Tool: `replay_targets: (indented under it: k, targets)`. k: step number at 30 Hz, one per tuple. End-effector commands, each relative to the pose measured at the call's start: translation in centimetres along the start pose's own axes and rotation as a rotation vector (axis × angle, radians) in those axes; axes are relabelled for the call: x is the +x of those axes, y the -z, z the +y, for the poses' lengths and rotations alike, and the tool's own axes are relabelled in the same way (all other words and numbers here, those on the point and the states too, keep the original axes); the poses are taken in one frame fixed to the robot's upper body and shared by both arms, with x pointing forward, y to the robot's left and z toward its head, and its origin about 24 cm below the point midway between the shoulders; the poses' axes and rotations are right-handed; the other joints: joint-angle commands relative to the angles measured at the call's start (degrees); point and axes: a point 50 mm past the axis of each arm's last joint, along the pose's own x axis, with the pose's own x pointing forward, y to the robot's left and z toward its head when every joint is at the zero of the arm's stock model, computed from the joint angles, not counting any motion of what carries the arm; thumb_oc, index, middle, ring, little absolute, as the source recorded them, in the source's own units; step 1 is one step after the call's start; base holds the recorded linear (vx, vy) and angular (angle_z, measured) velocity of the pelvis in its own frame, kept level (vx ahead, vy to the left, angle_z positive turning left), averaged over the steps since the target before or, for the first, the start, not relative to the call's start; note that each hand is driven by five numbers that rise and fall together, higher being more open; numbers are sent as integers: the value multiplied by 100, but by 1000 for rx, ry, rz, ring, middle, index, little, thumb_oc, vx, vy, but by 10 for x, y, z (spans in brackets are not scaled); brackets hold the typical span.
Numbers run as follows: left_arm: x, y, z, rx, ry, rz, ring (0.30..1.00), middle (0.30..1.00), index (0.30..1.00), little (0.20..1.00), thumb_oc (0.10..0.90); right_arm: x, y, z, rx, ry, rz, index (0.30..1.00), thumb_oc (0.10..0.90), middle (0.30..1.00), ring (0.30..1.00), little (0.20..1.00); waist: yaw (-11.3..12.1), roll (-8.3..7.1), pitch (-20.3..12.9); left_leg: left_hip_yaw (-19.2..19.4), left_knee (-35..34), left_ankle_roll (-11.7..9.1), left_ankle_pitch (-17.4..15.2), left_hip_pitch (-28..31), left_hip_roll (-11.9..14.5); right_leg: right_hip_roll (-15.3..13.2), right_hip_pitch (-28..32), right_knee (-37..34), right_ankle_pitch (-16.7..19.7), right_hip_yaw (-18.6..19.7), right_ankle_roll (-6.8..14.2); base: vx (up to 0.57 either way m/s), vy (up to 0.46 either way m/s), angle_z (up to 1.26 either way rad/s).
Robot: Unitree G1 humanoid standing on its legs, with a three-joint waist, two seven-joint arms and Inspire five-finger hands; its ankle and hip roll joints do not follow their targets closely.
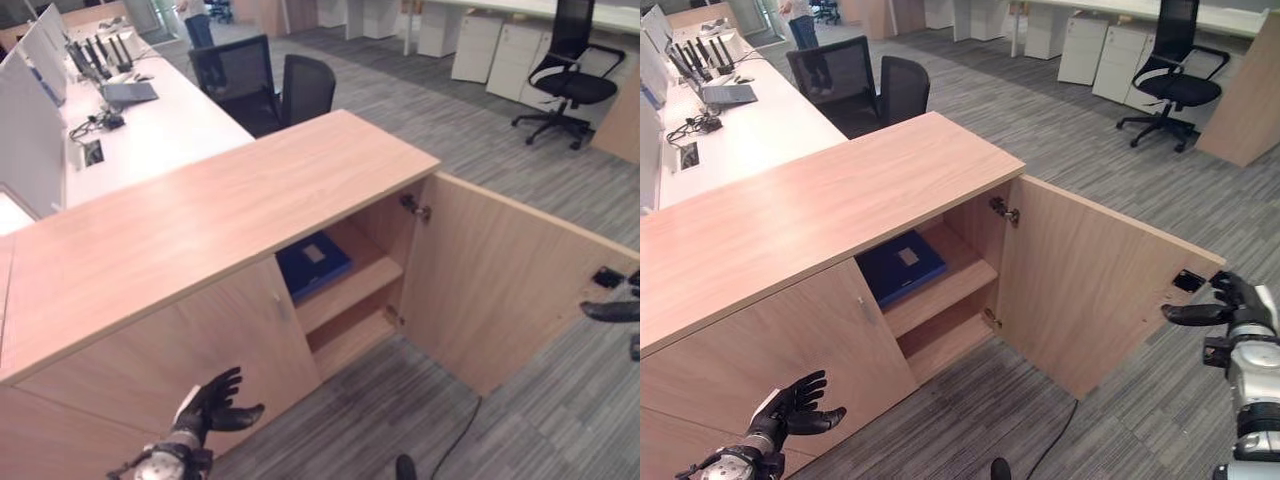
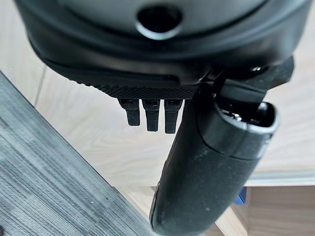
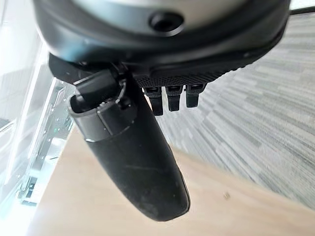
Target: Put the empty folder in the office cabinet
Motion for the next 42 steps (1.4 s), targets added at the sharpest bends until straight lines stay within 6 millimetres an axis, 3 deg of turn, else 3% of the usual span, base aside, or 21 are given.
replay_targets:
  k: [1, 2, 6, 11, 14, 15, 18, 19, 20, 21, 22, 23, 28, 32, 36, 38, 39, 40, 41, 42]
  targets:
    - [2, -53, 29, 99, -22, -209, 900, 900, 900, 900, 800, 3, -58, -30, 64, 99, -188, 900, 800, 900, 900, 900, -32, -507, -242, -111, -12, -196, -190, -284, -6, -236, 256, 49, -697, -149, 426, 40, -58, 28]
    - [2, -51, 29, 97, -20, -203, 900, 900, 900, 900, 800, 3, -55, -40, 0, 124, -154, 900, 800, 900, 900, 900, -23, -495, -244, -149, -13, -204, -238, -264, 13, -226, 297, 49, -764, -174, 424, -23, -74, 22]
    - [0, -48, 28, 95, -16, -197, 900, 900, 900, 900, 800, 3, -62, -43, -47, 127, -152, 900, 800, 900, 900, 900, -52, -482, -200, -176, -13, -230, -168, -305, 36, -199, 280, 49, -754, -177, 388, 7, -63, 9]
    - [-1, -45, 25, 87, -3, -187, 900, 900, 900, 900, 800, 5, -68, -29, -79, 72, -175, 900, 800, 900, 900, 900, -46, -488, -133, -180, -13, -243, -196, -317, 89, -142, 278, 49, -817, -141, 357, -4, -60, -3]
    - [-1, -46, 22, 82, 12, -192, 900, 900, 900, 900, 800, 7, -68, -2, -132, -53, -189, 900, 800, 900, 900, 900, -33, -510, -111, -168, -13, -263, -166, -346, 127, -96, 245, 49, -827, -122, 327, -17, -50, -7]
    - [-1, -46, 22, 82, 12, -191, 900, 900, 900, 900, 800, 7, -68, -2, -132, -54, -189, 900, 800, 900, 900, 900, -37, -509, -114, -168, -13, -263, -167, -346, 128, -95, 244, 49, -827, -121, 327, -9, -32, -6]
    - [-2, -44, 21, 85, 33, -181, 900, 900, 900, 900, 800, 5, -54, 34, -233, -258, -144, 900, 800, 900, 900, 900, -19, -568, -113, -146, -13, -290, -155, -345, 162, -50, 258, 49, -845, -110, 293, -6, -48, -2]
    - [-2, -44, 21, 85, 32, -181, 900, 900, 900, 900, 800, 5, -54, 35, -233, -258, -144, 900, 800, 900, 900, 900, -20, -568, -113, -146, -13, -290, -155, -345, 162, -50, 258, 49, -846, -111, 293, 1, -48, 0]
    - [-3, -42, 20, 87, 44, -175, 900, 900, 900, 900, 800, 0, -58, 61, -234, -390, -184, 900, 800, 900, 900, 900, -6, -596, -114, -130, -13, -301, -156, -326, 179, -30, 274, 49, -858, -102, 282, 1, -32, -1]
    - [-3, -42, 20, 87, 44, -175, 900, 900, 900, 900, 800, 0, -58, 61, -234, -390, -184, 900, 800, 900, 900, 900, -7, -596, -115, -129, -13, -301, -157, -325, 180, -30, 276, 49, -858, -101, 281, -6, -45, -11]
    - [-4, -40, 19, 87, 49, -167, 900, 900, 900, 900, 800, -7, -65, 80, -173, -489, -233, 900, 800, 900, 900, 900, -1, -604, -112, -114, -13, -308, -150, -320, 182, -19, 278, 49, -859, -101, 275, -7, -13, -15]
    - [-4, -40, 19, 87, 49, -167, 900, 900, 900, 900, 800, -8, -64, 80, -173, -489, -233, 900, 800, 900, 900, 900, 1, -604, -114, -114, -13, -309, -151, -320, 182, -19, 278, 49, -859, -101, 275, -8, -21, -18]
    - [-4, -36, 17, 98, 64, -147, 900, 900, 900, 900, 800, -42, -89, 127, -96, -816, -379, 900, 800, 900, 900, 900, 3, -666, -153, -60, -13, -323, -153, -271, 206, -21, 323, 49, -861, -104, 269, 4, -13, -11]
    - [-4, -35, 17, 103, 66, -147, 900, 900, 900, 900, 800, -58, -99, 140, -57, -919, -441, 900, 800, 900, 900, 900, 8, -683, -176, -45, -13, -328, -155, -255, 210, -18, 338, 49, -865, -107, 267, 0, 1, -7]
    - [-4, -32, 14, 92, 57, -144, 900, 900, 900, 900, 800, -88, -116, 162, 70, -1075, -562, 900, 800, 900, 900, 900, 0, -695, -204, 2, -13, -319, -163, -243, 211, -20, 334, 49, -856, -100, 263, -6, 9, -11]
    - [-5, -31, 13, 87, 51, -144, 900, 900, 900, 900, 800, -108, -117, 177, 149, -1168, -610, 900, 800, 900, 900, 900, -9, -702, -221, 25, -13, -309, -167, -239, 214, -18, 331, 49, -851, -88, 253, 1, 16, -27]
    - [-5, -31, 12, 84, 47, -147, 900, 900, 900, 900, 800, -135, -111, 201, 248, -1311, -621, 900, 800, 900, 900, 900, -8, -696, -241, 38, -13, -298, -171, -239, 217, -20, 326, 49, -845, -75, 228, 3, 23, -17]
    - [-5, -32, 11, 82, 47, -149, 900, 900, 900, 900, 800, -147, -105, 212, 293, -1380, -604, 900, 800, 900, 900, 900, 5, -697, -249, 35, -13, -294, -171, -239, 219, -18, 327, 49, -842, -70, 218, 4, 18, -18]
    - [-5, -32, 10, 83, 45, -152, 900, 900, 900, 900, 800, -159, -95, 225, 321, -1445, -569, 900, 800, 900, 900, 900, 19, -702, -259, 29, -13, -292, -173, -238, 220, -17, 329, 49, -837, -75, 207, 0, 7, -18]
    - [-5, -32, 11, 83, 45, -151, 900, 900, 900, 900, 800, -159, -95, 225, 321, -1446, -569, 900, 800, 900, 900, 900, 14, -707, -263, 28, -13, -292, -174, -237, 220, -17, 331, 49, -838, -76, 207, -3, 7, -31]
